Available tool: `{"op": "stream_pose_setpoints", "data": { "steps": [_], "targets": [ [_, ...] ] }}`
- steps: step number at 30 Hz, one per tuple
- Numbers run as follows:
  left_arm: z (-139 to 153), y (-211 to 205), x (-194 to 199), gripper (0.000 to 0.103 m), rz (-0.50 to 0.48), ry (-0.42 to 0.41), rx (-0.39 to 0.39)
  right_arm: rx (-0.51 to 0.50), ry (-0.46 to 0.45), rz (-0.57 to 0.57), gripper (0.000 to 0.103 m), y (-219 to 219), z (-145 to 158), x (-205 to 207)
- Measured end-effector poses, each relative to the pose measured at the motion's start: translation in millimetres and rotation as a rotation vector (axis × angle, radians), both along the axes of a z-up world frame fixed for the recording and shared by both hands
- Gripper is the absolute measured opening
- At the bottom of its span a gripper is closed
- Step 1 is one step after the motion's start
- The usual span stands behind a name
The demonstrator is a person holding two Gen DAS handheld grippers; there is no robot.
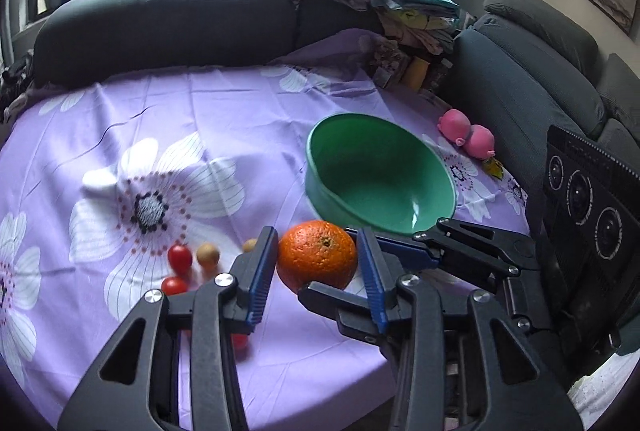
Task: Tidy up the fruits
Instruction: 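Carry the mandarin with the left tool over the green bowl, then open the left tool to drop the mandarin into the bowl, withdraw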
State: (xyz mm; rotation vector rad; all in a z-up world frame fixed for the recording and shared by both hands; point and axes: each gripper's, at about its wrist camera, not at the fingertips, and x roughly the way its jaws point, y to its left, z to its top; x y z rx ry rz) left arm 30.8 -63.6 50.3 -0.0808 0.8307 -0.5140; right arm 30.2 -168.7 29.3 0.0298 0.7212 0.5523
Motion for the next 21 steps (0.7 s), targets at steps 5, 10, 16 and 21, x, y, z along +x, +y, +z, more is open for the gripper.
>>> {"op": "stream_pose_setpoints", "data": {
  "steps": [5, 10, 16, 21],
  "targets": [
    [10, -40, 24, 0.041, -0.074, -0.013, 0.009, 0.011, -0.048, -0.08, 0.042, -39, 16, 3],
    [7, -76, 49, 0.041, -0.135, -0.004, -0.001, 0.016, -0.052, -0.165, 0.042, -74, 19, 13],
    [-12, -107, 82, 0.041, -0.18, 0.055, -0.038, 0.014, -0.016, -0.244, 0.042, -107, 7, 34],
    [-36, -121, 104, 0.041, -0.177, 0.121, -0.037, -0.005, 0.064, -0.273, 0.042, -124, -14, 52]
  ]
}}
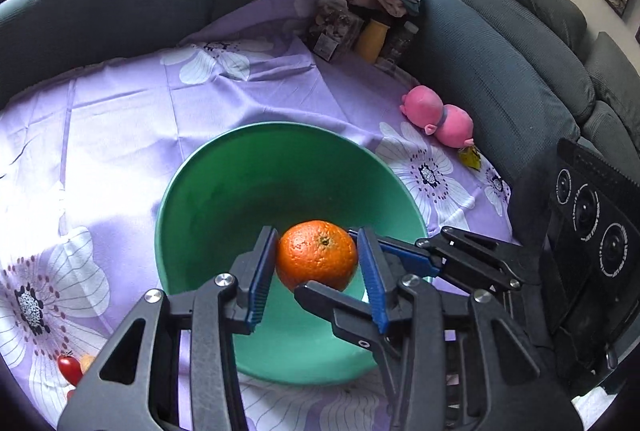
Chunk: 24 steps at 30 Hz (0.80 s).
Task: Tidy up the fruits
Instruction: 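Open the left tool to drop the mandarin into the bowl, withdraw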
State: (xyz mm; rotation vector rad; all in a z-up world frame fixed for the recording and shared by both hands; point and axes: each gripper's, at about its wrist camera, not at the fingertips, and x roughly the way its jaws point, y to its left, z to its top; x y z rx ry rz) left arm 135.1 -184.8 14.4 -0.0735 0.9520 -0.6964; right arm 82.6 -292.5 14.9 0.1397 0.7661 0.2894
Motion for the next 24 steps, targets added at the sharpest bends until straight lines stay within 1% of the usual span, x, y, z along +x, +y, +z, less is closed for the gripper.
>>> {"op": "stream_pose_setpoints", "data": {
  "steps": [6, 7, 9, 11, 13, 15, 17, 18, 21, 24],
  "targets": [
    [-17, -3, 15, 0.042, 0.016, 0.056, 0.013, -0.016, 0.068, -0.018, 0.042, -3, -18, 15],
    [-19, -3, 17, 0.043, 0.018, 0.07, 0.016, -0.016, 0.079, -0.023, 0.042, -3, -20, 17],
    [-23, -2, 20, 0.051, 0.027, 0.089, 0.021, -0.03, 0.099, -0.03, 0.042, -1, -23, 18],
    [-24, -1, 19, 0.068, 0.029, 0.09, 0.032, -0.053, 0.105, -0.035, 0.042, 0, -25, 20],
    [-21, 0, 17, 0.074, 0.037, 0.075, 0.034, -0.059, 0.109, -0.036, 0.042, -1, -25, 21],
    [-17, 4, 14, 0.075, 0.048, 0.063, 0.037, -0.079, 0.113, -0.047, 0.045, -1, -24, 21],
    [-9, 10, 8, 0.077, 0.063, 0.04, 0.042, -0.084, 0.113, -0.057, 0.046, -2, -23, 19],
    [-3, 15, 3, 0.078, 0.071, 0.024, 0.042, -0.08, 0.111, -0.057, 0.046, -2, -21, 15],
    [10, 34, -13, 0.085, 0.102, -0.028, 0.047, -0.073, 0.088, -0.054, 0.046, 1, -13, 2],
    [15, 56, -30, 0.086, 0.149, -0.047, 0.056, -0.05, 0.06, -0.052, 0.046, 4, -4, -10]
  ]
}}
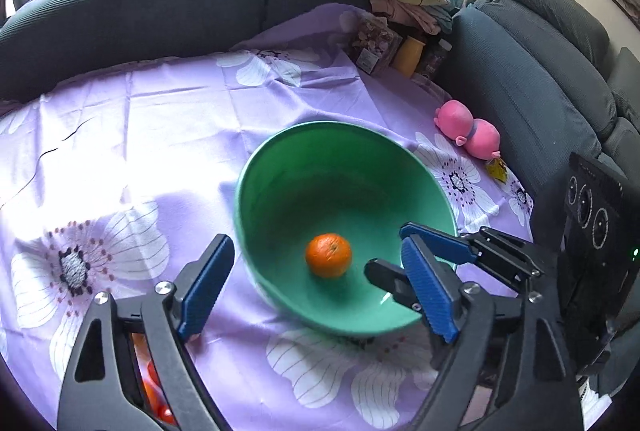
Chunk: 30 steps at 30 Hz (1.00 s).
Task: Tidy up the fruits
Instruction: 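Open the left tool to drop the mandarin into the bowl, withdraw, then move the left tool to the large orange and close around it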
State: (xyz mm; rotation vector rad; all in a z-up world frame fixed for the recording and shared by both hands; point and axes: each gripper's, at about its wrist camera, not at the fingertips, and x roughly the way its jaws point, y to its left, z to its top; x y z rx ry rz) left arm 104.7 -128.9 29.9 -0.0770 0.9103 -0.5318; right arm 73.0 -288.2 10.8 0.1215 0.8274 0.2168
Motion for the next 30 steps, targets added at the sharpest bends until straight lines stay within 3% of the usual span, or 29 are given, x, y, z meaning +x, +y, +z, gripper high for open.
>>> {"op": "stream_pose_setpoints", "data": {
  "steps": [11, 22, 30],
  "targets": [
    [2, 78, -55, 0.088, 0.193, -0.009, 0.005, 0.027, -0.005, 0.145, 0.046, 50, 7, -25],
    [-24, 124, -98, 0.088, 0.259, -0.012, 0.07, 0.025, 0.044, 0.257, 0.046, 105, -8, -40],
    [-51, 157, -110, 0.088, 0.27, 0.029, 0.011, -0.024, 0.101, 0.308, 0.046, 131, -31, -53]
  ]
}}
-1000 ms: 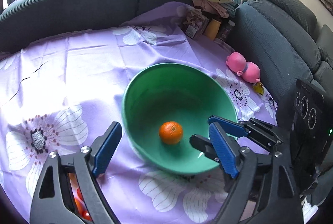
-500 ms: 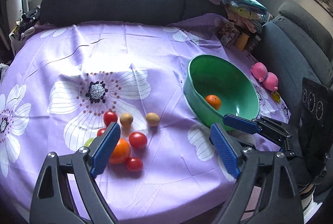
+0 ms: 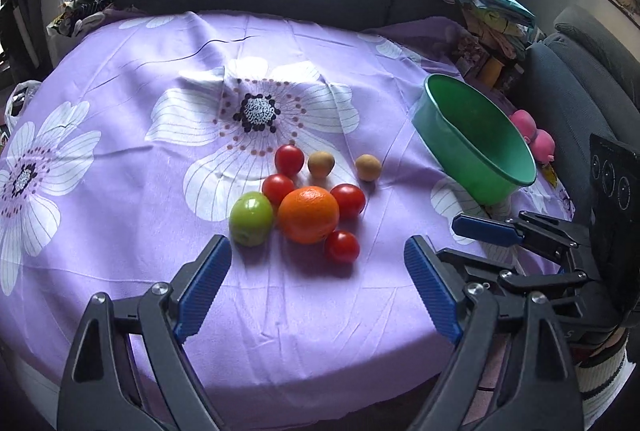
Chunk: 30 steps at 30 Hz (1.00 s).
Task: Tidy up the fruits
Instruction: 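Move the left tool to the large orange and close around it, then lift the large orange with the left tool toward the bowl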
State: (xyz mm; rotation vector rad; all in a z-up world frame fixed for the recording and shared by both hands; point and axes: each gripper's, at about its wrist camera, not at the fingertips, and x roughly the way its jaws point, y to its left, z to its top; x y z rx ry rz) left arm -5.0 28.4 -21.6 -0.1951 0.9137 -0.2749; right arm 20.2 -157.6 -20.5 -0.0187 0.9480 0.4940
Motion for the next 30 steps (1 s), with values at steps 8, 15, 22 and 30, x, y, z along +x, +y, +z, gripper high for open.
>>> {"op": "stream_pose_setpoints", "data": {
  "steps": [8, 15, 22, 30],
  "targets": [
    [-12, 12, 6, 0.086, -0.006, 0.004, -0.098, -0.001, 0.024, 0.068, 0.046, 28, -14, 11],
    [-20, 10, 22, 0.074, -0.026, 0.026, -0.138, -0.002, 0.023, 0.113, 0.046, 48, -23, 27],
    [-20, 9, 37, 0.06, -0.048, 0.005, -0.124, -0.002, 0.053, 0.138, 0.046, 60, -35, 45],
    [-23, 6, 46, 0.052, -0.088, 0.02, -0.117, -0.013, 0.074, 0.153, 0.046, 71, -41, 58]
  ]
}}
